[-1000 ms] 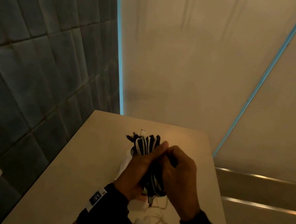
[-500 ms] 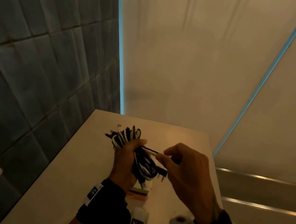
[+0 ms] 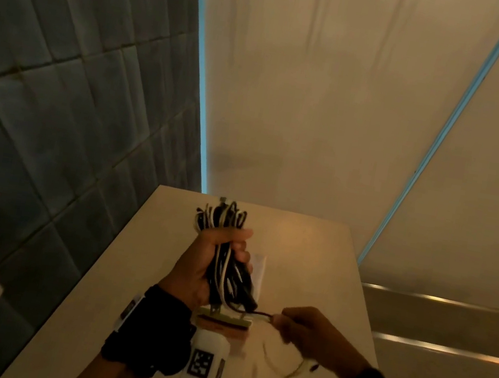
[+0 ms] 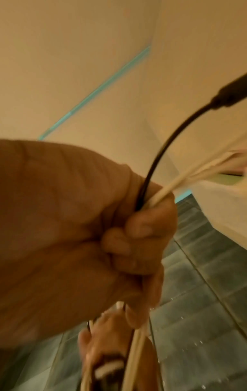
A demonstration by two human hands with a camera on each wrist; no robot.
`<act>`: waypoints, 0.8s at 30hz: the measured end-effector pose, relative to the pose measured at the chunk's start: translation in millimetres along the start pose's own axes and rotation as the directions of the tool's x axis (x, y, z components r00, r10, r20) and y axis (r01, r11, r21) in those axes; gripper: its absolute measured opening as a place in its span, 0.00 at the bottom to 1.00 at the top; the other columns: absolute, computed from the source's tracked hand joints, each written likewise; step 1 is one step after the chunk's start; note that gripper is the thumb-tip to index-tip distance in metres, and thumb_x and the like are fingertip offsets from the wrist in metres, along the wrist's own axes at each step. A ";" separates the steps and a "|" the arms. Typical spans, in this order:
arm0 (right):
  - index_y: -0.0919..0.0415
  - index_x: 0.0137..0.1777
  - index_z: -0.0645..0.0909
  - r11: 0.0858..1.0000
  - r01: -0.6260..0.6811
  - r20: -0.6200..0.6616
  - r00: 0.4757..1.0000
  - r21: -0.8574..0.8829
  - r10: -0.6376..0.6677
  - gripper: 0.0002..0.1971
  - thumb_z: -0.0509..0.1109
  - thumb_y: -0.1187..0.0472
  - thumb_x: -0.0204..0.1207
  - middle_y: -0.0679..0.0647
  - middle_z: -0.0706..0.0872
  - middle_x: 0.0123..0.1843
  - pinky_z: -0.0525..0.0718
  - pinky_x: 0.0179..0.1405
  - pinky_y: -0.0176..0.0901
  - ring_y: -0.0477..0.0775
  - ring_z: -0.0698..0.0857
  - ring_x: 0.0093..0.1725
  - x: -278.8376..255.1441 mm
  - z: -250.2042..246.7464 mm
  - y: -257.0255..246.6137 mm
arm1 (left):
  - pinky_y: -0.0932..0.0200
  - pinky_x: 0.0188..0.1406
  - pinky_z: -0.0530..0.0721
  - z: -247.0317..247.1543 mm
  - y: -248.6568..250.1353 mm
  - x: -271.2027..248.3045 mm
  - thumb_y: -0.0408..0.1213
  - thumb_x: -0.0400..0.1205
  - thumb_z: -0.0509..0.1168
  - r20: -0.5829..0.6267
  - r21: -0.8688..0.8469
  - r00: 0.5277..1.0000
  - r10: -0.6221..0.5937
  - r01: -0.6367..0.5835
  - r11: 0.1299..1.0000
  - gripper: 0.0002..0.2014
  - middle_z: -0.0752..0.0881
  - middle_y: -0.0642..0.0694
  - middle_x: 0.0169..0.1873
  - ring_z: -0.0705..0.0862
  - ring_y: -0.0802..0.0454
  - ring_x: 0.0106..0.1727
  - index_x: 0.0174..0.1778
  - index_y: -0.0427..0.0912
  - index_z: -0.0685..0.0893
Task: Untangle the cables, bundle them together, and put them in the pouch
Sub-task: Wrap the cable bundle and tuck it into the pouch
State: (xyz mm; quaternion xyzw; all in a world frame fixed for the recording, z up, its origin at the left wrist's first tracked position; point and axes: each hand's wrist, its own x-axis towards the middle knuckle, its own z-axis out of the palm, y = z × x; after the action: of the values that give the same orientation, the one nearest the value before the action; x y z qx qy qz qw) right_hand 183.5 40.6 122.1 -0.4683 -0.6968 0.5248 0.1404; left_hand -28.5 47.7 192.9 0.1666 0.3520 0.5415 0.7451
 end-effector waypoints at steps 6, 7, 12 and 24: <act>0.60 0.36 0.83 0.992 0.122 -0.020 0.992 -0.014 -0.122 0.16 0.65 0.53 0.83 0.45 0.67 0.23 0.65 0.22 0.35 0.44 0.65 0.22 8.8 -54.6 -50.0 | 0.56 0.35 0.80 -5.5 -20.6 -11.2 0.30 0.69 0.72 0.033 0.350 0.988 -0.150 0.129 0.928 0.05 0.80 0.43 0.25 0.80 0.50 0.25 0.29 0.37 0.83; 0.65 0.40 0.83 0.989 0.132 0.031 0.991 0.068 -0.134 0.16 0.65 0.54 0.83 0.47 0.66 0.24 0.62 0.22 0.37 0.45 0.63 0.23 9.0 -59.0 -59.1 | 0.54 0.37 0.82 -5.5 -23.4 -10.6 0.30 0.69 0.73 0.038 0.393 0.992 -0.121 0.097 0.915 0.03 0.82 0.41 0.28 0.82 0.48 0.29 0.32 0.36 0.85; 0.62 0.39 0.83 0.969 0.235 -0.028 0.971 -0.079 -0.238 0.13 0.63 0.60 0.85 0.43 0.73 0.23 0.67 0.24 0.35 0.41 0.67 0.23 16.6 -55.5 -88.1 | 0.42 0.60 0.83 1.1 -29.4 -10.3 0.29 0.72 0.72 0.098 0.397 0.995 -0.009 -0.031 0.917 0.16 0.90 0.36 0.51 0.89 0.40 0.53 0.56 0.33 0.87; 0.56 0.34 0.89 0.886 0.367 -0.194 0.883 -0.284 -0.427 0.10 0.82 0.51 0.62 0.54 0.90 0.32 0.84 0.41 0.56 0.57 0.87 0.36 20.0 -67.4 -87.2 | 0.46 0.46 0.80 -6.9 -29.0 -19.3 0.32 0.74 0.71 0.173 0.415 0.951 -0.258 0.167 0.894 0.04 0.80 0.45 0.27 0.80 0.50 0.30 0.42 0.38 0.88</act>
State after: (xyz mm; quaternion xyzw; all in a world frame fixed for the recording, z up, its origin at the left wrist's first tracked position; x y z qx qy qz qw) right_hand 175.4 96.1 219.1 -0.3904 -0.8129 0.3334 0.2750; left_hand -16.5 18.6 176.6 0.3337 0.3842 0.3517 0.7857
